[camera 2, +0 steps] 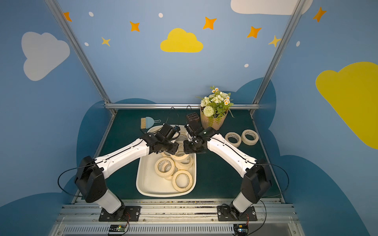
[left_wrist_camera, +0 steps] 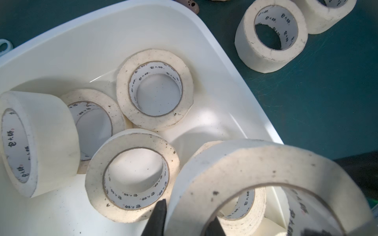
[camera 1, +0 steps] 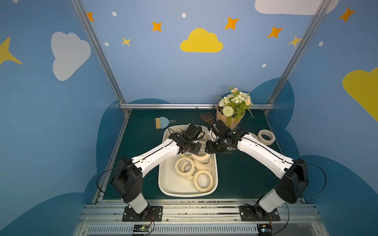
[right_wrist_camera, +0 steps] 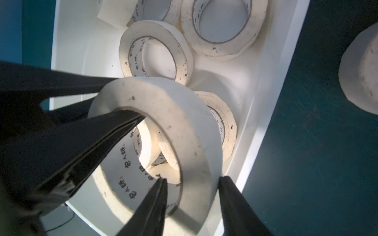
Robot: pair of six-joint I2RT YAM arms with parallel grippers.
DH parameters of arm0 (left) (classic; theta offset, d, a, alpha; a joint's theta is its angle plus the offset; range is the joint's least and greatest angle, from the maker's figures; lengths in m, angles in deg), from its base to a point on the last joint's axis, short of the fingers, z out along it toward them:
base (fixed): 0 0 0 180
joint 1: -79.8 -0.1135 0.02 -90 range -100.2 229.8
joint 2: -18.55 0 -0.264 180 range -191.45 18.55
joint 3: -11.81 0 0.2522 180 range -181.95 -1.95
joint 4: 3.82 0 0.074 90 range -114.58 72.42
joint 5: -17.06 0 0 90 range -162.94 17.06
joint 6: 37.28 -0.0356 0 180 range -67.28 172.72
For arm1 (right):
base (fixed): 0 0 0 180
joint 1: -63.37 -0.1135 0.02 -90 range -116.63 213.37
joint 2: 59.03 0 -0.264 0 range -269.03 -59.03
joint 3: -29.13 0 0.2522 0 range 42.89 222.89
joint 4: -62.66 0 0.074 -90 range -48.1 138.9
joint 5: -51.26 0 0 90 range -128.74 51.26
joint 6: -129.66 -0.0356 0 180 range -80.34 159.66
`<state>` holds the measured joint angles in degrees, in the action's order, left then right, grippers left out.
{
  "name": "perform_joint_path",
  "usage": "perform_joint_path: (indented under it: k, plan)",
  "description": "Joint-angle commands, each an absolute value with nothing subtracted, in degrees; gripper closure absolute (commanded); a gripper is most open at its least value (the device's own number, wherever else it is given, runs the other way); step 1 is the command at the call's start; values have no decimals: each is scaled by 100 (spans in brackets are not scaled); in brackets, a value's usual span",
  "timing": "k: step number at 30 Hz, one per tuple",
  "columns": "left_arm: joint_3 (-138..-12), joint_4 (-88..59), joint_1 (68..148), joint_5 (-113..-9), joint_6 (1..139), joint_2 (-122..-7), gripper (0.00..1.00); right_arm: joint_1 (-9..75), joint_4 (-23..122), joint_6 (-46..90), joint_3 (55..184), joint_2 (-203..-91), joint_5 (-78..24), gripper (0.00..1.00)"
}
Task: Take out the art tape in the storage box
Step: Pick up the art tape from the storage box, then place the art tape at the center of the board.
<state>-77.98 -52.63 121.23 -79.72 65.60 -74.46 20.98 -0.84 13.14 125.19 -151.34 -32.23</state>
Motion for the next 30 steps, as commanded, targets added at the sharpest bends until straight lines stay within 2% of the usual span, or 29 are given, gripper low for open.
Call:
perform_joint_path:
  k: [1,5,7,9,11,12,14,18,22,26,30]
  plan:
    - [-7710,-4971,12172,-7650,6731,-6924,84,2123,30,1259,12640,-15224,-3250,72]
    - [-7370,-4668,12171,-7328,6853,-6559,81,2192,27,1260,12680,-15189,-3311,98]
    - [-7164,-4415,12172,-7127,6863,-6400,74,2242,12,1273,12677,-15146,-3311,100]
    - [-6990,-4187,12172,-6951,6854,-6255,44,2306,-78,1282,12696,-15068,-3392,100]
    - [-6915,-4087,12172,-6890,6808,-6107,20,2397,-224,1308,12700,-14977,-3484,100]
    - [-6884,-4047,12172,-6885,6792,-6028,12,2464,-280,1320,12694,-14901,-3516,100]
    - [-6813,-3952,12163,-6958,6745,-5843,2,2642,-407,1360,12620,-14693,-3564,100]
    - [-6660,-3933,11995,-7327,6689,-5494,0,3217,-728,1484,12228,-14090,-3886,100]
    - [-6463,-4004,11434,-7290,6639,-5446,1,4238,-892,1753,11439,-13223,-4258,100]
    - [-6210,-3754,10817,-7206,6619,-5654,4,5827,-880,2164,10700,-12560,-4275,100]
    - [-6162,-3471,10385,-7288,6582,-6092,7,7655,-703,2628,10370,-12789,-3925,100]
